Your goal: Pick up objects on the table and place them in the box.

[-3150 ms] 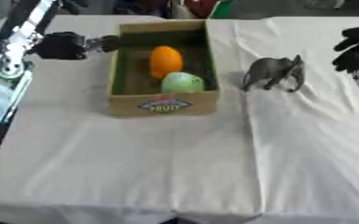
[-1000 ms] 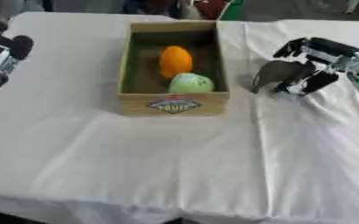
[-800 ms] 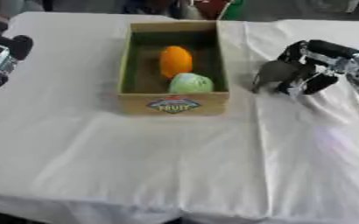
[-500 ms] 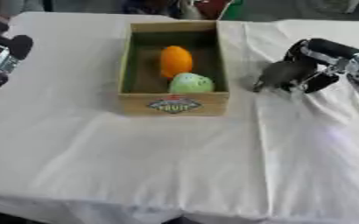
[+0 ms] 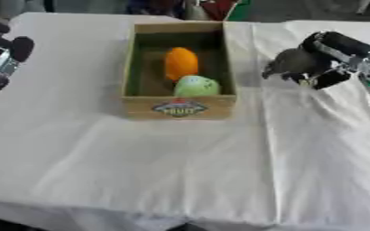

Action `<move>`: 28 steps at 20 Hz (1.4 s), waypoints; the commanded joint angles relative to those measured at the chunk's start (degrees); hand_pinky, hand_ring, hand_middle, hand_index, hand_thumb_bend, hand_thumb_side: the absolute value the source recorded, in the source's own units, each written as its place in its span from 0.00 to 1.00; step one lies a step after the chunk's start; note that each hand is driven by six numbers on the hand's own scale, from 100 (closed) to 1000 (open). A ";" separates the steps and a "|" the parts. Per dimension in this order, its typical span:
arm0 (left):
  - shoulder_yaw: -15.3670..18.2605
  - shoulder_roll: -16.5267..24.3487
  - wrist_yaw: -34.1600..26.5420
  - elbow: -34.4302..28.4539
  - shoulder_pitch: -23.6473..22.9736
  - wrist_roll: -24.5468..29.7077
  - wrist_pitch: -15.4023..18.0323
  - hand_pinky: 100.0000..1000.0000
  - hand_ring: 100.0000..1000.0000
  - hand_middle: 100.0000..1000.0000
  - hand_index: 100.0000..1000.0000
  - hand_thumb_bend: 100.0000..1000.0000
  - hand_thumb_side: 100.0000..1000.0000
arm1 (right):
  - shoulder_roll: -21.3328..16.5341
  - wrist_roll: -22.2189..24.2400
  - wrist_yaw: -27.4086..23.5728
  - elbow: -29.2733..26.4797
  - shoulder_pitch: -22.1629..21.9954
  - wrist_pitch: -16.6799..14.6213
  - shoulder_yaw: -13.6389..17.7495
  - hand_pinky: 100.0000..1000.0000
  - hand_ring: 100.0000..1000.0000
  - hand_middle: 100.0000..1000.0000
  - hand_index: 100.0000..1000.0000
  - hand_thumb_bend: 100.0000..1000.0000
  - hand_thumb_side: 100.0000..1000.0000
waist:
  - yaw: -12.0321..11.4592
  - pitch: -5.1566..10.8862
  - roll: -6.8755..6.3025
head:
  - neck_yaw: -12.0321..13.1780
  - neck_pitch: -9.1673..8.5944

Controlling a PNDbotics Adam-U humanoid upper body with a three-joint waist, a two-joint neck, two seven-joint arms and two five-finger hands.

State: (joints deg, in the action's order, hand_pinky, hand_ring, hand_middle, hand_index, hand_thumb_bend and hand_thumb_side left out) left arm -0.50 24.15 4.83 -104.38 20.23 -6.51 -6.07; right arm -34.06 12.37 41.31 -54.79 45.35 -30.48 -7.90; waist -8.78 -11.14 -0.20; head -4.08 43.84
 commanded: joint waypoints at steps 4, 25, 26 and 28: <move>0.36 0.71 -0.25 -0.17 0.56 0.86 0.15 0.53 0.54 0.58 0.80 0.71 0.52 | -2.97 2.57 -6.67 -7.45 2.95 0.20 -0.14 0.37 0.30 0.30 0.43 0.17 0.00 | 0.23 1.52 0.23 | 0.34 0.28; -1.67 -1.60 -0.19 -2.52 2.73 2.90 1.00 0.53 0.54 0.58 0.80 0.67 0.52 | 10.96 7.88 -8.23 -6.64 15.60 -1.45 -4.30 0.38 0.32 0.32 0.45 0.16 0.00 | -3.59 1.96 0.24 | -3.55 0.28; -1.74 -1.65 -0.20 -2.80 2.89 2.99 1.03 0.53 0.55 0.58 0.80 0.67 0.52 | 11.73 7.84 -7.52 -6.10 15.76 -1.70 -4.43 0.39 0.32 0.32 0.45 0.16 0.00 | -3.90 1.93 0.18 | -3.81 0.28; -1.88 -1.81 -0.25 -3.27 3.22 3.14 1.04 0.53 0.54 0.58 0.80 0.67 0.52 | 13.26 7.58 -5.86 -4.96 15.95 -2.17 -4.63 0.40 0.33 0.33 0.46 0.16 0.00 | -4.54 1.80 0.08 | -4.27 0.28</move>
State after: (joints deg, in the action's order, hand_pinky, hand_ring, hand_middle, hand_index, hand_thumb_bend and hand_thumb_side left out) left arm -2.35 21.93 4.55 -106.25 22.46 -3.58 -5.09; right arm -20.98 20.14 34.48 -59.78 59.53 -32.26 -12.76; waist -13.40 -10.15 0.18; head -7.95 43.84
